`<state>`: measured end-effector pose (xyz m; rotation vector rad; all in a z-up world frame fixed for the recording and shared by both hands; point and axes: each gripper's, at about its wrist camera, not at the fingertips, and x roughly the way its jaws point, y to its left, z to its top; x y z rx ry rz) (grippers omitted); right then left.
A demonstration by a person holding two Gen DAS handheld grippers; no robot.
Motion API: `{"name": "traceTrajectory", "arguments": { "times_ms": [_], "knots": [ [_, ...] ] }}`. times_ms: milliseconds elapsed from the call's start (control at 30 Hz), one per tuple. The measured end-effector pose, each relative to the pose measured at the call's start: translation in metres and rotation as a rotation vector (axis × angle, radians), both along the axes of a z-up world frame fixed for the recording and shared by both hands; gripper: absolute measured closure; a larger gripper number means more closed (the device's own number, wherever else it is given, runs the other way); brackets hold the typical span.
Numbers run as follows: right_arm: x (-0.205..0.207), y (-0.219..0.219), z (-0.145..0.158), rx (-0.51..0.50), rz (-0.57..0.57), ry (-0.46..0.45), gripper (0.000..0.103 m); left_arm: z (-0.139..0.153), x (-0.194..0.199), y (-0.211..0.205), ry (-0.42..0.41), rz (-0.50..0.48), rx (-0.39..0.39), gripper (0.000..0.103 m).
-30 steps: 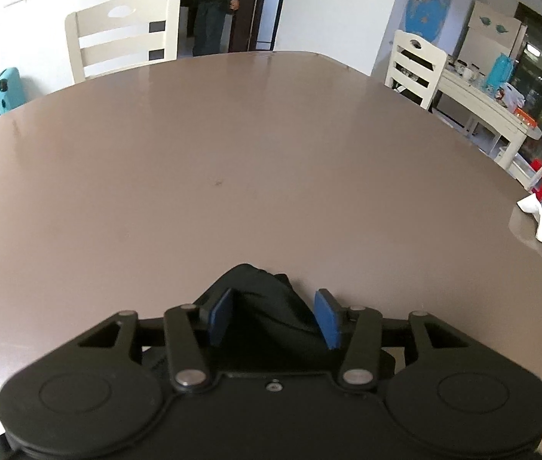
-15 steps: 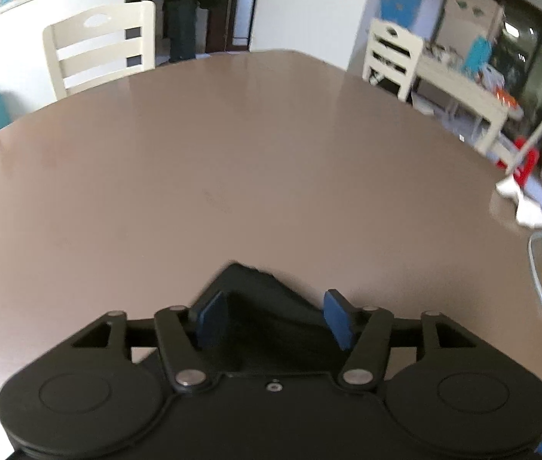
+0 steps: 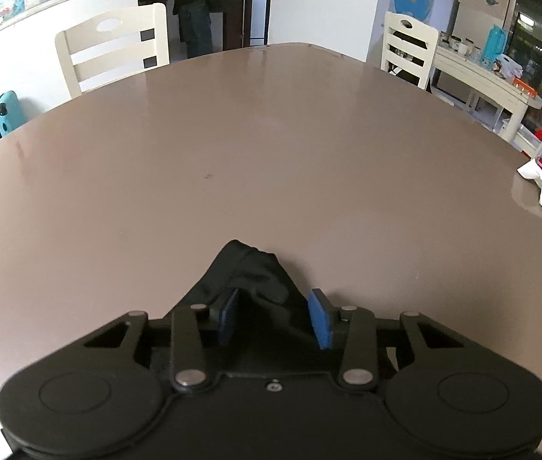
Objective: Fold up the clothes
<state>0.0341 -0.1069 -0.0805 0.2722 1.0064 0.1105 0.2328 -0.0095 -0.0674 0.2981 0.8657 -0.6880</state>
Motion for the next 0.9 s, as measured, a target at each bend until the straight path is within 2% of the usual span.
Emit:
{"name": "traceTrajectory", "arguments": {
  "times_ms": [900],
  "knots": [
    [-0.017,-0.004,0.006,-0.029,-0.024,0.008,0.073,-0.001,-0.002,-0.006,-0.004,0.012,0.004,0.065]
  ]
}}
